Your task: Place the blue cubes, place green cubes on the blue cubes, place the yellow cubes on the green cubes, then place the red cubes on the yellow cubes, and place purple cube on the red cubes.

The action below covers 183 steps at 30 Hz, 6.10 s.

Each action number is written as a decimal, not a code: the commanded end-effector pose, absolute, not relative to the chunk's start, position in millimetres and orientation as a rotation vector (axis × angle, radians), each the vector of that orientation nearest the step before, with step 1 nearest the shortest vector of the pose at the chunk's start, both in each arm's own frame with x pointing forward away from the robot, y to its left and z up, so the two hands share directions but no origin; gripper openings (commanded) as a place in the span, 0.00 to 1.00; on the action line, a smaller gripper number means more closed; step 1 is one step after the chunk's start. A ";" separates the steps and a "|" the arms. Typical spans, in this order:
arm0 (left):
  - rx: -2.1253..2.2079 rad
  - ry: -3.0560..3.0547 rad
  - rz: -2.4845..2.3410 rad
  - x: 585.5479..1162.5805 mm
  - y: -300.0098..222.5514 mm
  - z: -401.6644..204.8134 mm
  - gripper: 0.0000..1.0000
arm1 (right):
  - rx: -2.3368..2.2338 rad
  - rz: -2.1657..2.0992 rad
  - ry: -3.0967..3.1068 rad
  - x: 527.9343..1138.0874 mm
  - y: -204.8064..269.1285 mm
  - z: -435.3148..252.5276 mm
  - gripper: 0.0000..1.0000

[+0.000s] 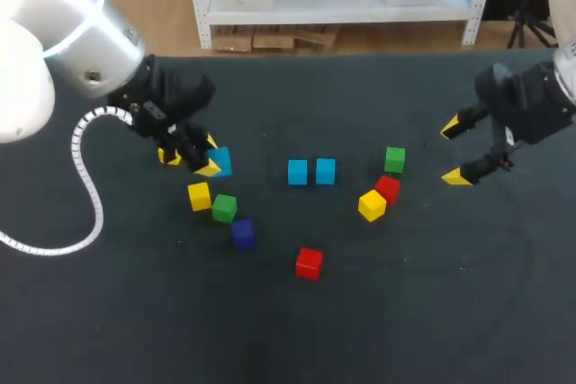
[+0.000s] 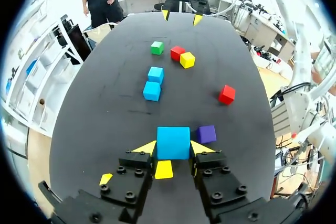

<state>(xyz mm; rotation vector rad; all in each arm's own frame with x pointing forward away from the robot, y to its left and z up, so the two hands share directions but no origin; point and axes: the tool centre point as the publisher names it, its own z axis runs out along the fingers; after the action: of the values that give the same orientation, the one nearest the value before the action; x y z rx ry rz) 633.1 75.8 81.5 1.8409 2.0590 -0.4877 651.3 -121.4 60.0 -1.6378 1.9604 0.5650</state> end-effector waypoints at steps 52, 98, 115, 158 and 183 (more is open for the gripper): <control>2.012 1.914 -0.474 664.4 26.0 26.2 0.00 | -1.637 0.567 1.958 652.0 -121.3 59.1 1.00; 2.035 1.880 -0.408 687.2 5.4 -3.2 0.00 | -1.637 0.567 1.958 652.0 -121.3 59.1 1.00; 2.026 1.897 -0.407 691.7 6.4 -5.6 0.00 | -1.637 0.567 1.958 652.0 -121.3 59.1 1.00; 2.012 1.944 -0.379 692.0 9.0 -10.2 0.51 | -1.637 0.567 1.958 652.0 -121.3 59.1 1.00; 1.693 2.059 -0.439 680.3 45.4 83.7 1.00 | -1.637 0.567 1.958 652.0 -121.3 59.1 1.00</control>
<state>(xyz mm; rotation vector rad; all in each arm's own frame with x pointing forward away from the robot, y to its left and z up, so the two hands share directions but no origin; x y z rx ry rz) 697.5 27.1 65.5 1.7283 2.0706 -0.4535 651.3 -121.4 60.1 -1.6377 1.9604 0.5651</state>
